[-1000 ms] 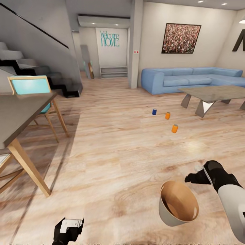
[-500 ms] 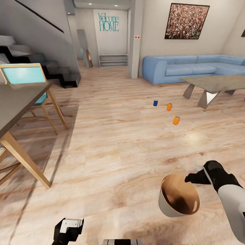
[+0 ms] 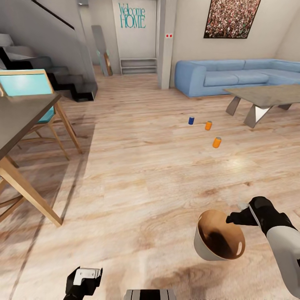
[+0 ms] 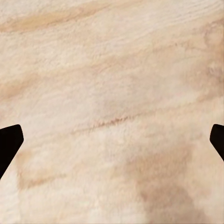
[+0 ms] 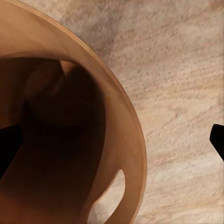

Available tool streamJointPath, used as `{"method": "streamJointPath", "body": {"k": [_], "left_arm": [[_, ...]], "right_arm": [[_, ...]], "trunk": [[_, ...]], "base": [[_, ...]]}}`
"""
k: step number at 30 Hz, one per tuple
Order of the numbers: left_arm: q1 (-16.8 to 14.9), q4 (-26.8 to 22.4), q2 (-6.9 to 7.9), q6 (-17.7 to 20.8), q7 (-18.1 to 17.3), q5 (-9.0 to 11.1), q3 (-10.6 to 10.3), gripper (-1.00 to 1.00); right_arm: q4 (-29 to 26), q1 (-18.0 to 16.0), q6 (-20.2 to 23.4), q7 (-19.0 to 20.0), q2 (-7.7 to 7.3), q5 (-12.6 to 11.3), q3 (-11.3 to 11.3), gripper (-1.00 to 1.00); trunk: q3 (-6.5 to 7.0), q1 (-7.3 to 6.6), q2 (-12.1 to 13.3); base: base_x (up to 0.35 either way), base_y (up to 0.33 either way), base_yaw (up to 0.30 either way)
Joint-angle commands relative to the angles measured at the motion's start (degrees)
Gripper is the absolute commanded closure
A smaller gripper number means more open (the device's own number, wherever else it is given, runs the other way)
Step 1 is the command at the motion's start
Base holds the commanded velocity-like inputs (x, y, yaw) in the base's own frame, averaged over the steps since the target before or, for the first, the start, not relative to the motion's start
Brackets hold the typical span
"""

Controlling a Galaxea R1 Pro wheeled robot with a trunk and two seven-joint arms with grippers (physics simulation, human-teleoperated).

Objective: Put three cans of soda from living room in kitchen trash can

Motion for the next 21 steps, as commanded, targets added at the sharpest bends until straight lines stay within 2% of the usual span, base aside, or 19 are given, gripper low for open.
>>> {"method": "streamJointPath", "body": {"k": [1,8,15,21], "left_arm": [[0.0,0.0,0.0,0.0,0.0,0.0,0.0,-1.0],[0.0,0.0,0.0,0.0,0.0,0.0,0.0,-1.0],[0.0,0.1,0.0,0.1,0.0,0.0,0.0,-1.0],[0.0,0.1,0.0,0.0,0.0,0.0,0.0,-1.0]], "right_arm": [[0.0,0.0,0.0,0.0,0.01,0.0,0.0,-1.0],[0.0,0.0,0.0,0.0,0.01,0.1,0.0,-1.0],[0.0,0.0,0.0,0.0,0.12,0.1,0.1,-1.0],[0.0,0.0,0.0,0.0,0.05,0.1,0.0,-1.0]], "trunk": [[-0.05,0.0,0.0],[-0.35,0.0,0.0],[-2.26,0.18,-0.1],[-2.72,0.18,-0.1]], "base": [[0.0,0.0,0.0],[0.0,0.0,0.0],[0.0,0.0,0.0],[0.0,0.0,0.0]]}}
